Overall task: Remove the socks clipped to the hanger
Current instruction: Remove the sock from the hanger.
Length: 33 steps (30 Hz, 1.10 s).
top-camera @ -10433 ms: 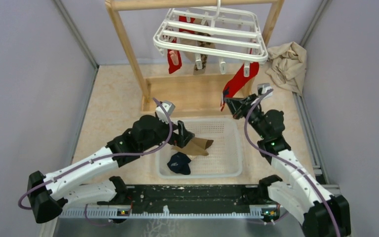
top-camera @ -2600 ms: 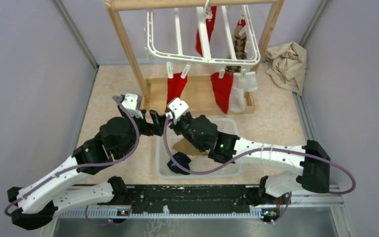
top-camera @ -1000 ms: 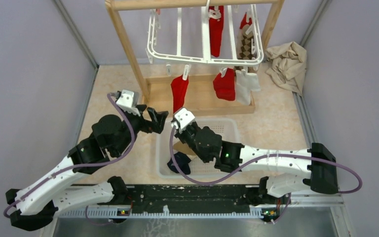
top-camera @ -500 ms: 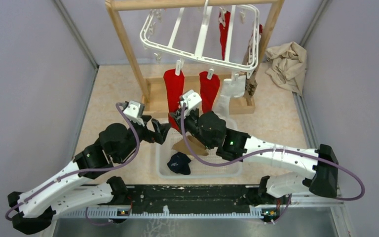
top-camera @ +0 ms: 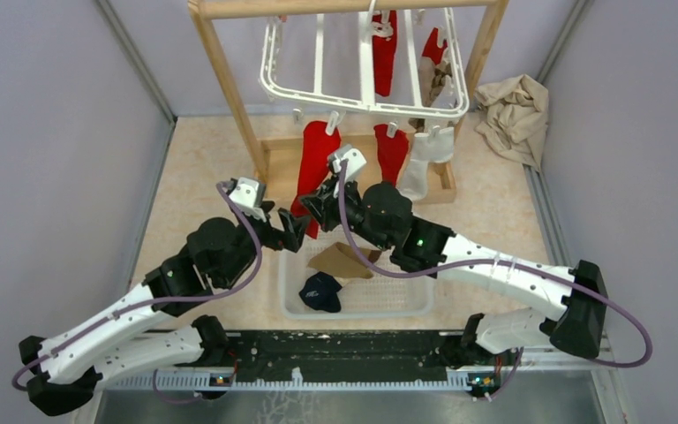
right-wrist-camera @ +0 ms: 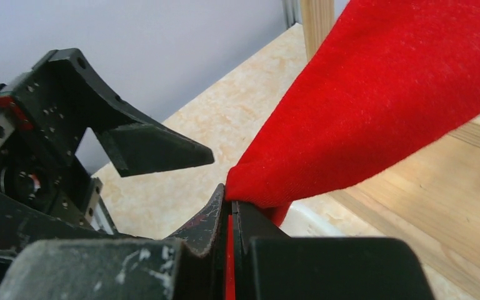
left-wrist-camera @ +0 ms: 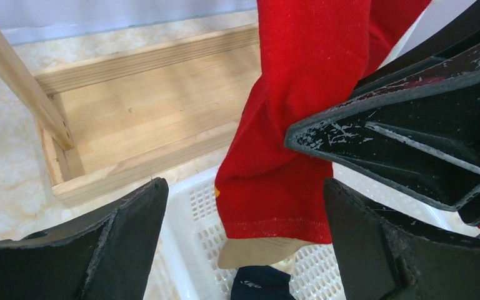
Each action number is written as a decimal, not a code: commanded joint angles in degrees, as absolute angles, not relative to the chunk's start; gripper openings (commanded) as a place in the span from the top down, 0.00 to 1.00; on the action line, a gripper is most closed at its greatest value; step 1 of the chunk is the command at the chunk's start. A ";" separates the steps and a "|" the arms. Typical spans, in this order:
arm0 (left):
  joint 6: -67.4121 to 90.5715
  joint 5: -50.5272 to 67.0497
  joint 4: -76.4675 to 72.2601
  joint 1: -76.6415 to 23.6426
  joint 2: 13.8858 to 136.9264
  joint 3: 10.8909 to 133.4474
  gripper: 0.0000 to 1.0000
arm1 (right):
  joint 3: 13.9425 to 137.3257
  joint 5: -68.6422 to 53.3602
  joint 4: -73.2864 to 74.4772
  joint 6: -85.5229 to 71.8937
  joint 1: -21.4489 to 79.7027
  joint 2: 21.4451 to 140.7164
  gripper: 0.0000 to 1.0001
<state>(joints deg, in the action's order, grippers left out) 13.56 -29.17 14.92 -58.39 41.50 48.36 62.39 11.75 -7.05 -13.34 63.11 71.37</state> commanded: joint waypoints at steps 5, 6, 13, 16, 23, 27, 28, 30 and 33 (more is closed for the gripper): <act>11.10 -27.58 7.68 -58.32 46.44 47.93 0.01 | 67.25 7.17 -8.09 -16.94 61.23 70.33 1.00; 11.08 -27.32 7.27 -58.35 47.05 48.02 0.01 | 67.25 6.72 -8.09 -17.38 60.75 70.32 1.00; 10.63 -26.99 3.97 -57.13 50.12 48.01 0.12 | 67.72 4.89 -7.12 -19.24 58.99 69.80 1.00; 10.34 -26.04 3.25 -55.89 50.61 48.37 0.35 | 67.50 4.83 -6.33 -19.50 58.89 69.33 1.00; 12.31 -15.80 4.29 -50.06 52.66 50.63 0.93 | 65.75 5.00 -5.35 -20.40 58.47 67.80 1.00; 15.00 -5.09 4.12 -44.22 55.07 51.38 0.98 | 64.70 6.68 -3.64 -20.42 58.36 66.11 0.65; 15.45 -2.91 3.59 -43.12 55.37 51.27 0.98 | 64.15 7.77 -3.16 -20.30 58.37 65.13 0.56; 15.90 -0.41 2.94 -41.67 55.93 51.52 0.97 | 62.72 10.21 -1.97 -19.88 58.38 62.60 0.44; 15.83 3.92 3.49 -40.06 57.40 52.88 0.97 | 60.55 14.21 -0.12 -18.72 58.36 57.96 0.39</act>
